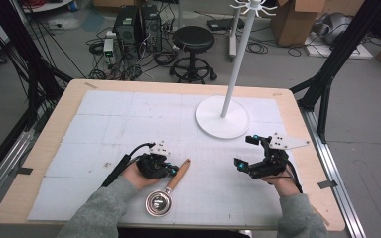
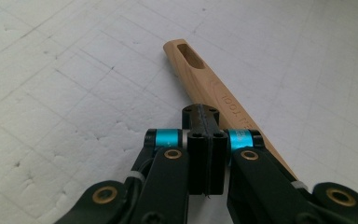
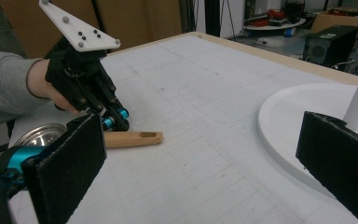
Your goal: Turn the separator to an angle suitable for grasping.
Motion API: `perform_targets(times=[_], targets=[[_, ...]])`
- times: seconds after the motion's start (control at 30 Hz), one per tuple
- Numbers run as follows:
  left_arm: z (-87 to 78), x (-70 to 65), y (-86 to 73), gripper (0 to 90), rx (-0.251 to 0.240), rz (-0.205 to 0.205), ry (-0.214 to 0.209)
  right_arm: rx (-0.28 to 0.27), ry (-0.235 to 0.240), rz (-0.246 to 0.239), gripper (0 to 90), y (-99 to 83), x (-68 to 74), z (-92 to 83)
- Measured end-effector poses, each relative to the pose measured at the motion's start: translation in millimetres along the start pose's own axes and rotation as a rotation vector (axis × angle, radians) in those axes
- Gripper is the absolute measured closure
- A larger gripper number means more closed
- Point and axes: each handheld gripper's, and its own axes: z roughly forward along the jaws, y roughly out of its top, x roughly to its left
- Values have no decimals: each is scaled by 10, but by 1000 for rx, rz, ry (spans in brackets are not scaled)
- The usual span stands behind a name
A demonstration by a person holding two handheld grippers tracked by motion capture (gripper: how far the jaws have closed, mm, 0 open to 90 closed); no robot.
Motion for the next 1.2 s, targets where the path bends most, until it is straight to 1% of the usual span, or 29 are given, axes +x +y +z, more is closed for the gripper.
perform_targets(times=[0.2, 0.23, 0.33, 0.5, 0.57, 0.6, 0.7, 0.83, 0.93, 0.97, 1.13, 1.17, 1.2], targets=[[46, -21, 33, 898, -3, -5, -7, -1, 0, 1, 7, 2, 4, -3], [48, -18, 41, 897, 4, 4, -5, 0, 0, 1, 7, 1, 3, -3], [71, -30, 58, 897, 0, 1, -8, 0, -1, 1, 7, 0, 2, -2], [125, -64, 103, 897, 5, 15, -15, 1, 0, 1, 7, 0, 1, -3], [142, -82, 114, 898, 2, 19, -10, 0, -1, 2, 7, 1, 1, -5], [143, -88, 120, 897, 9, 30, -7, -2, -1, 4, 7, 1, 2, -6], [160, -114, 143, 898, 15, 38, 2, -5, -2, 4, 7, 2, 0, -10], [189, -144, 174, 898, 24, 51, -4, -4, -2, 1, 7, 3, 1, -12], [201, -151, 183, 898, 24, 54, -6, -4, -1, 2, 7, 3, 0, -13], [204, -159, 193, 898, 32, 60, -1, -4, -3, 2, 7, 2, -1, -12], [233, -192, 219, 898, 35, 62, -5, -5, -2, 4, 7, 2, 1, -9], [245, -210, 224, 898, 30, 57, -7, -4, -2, 3, 7, 2, 1, -11], [253, -220, 230, 898, 32, 66, -10, -4, -1, 2, 7, 3, 0, -13]])
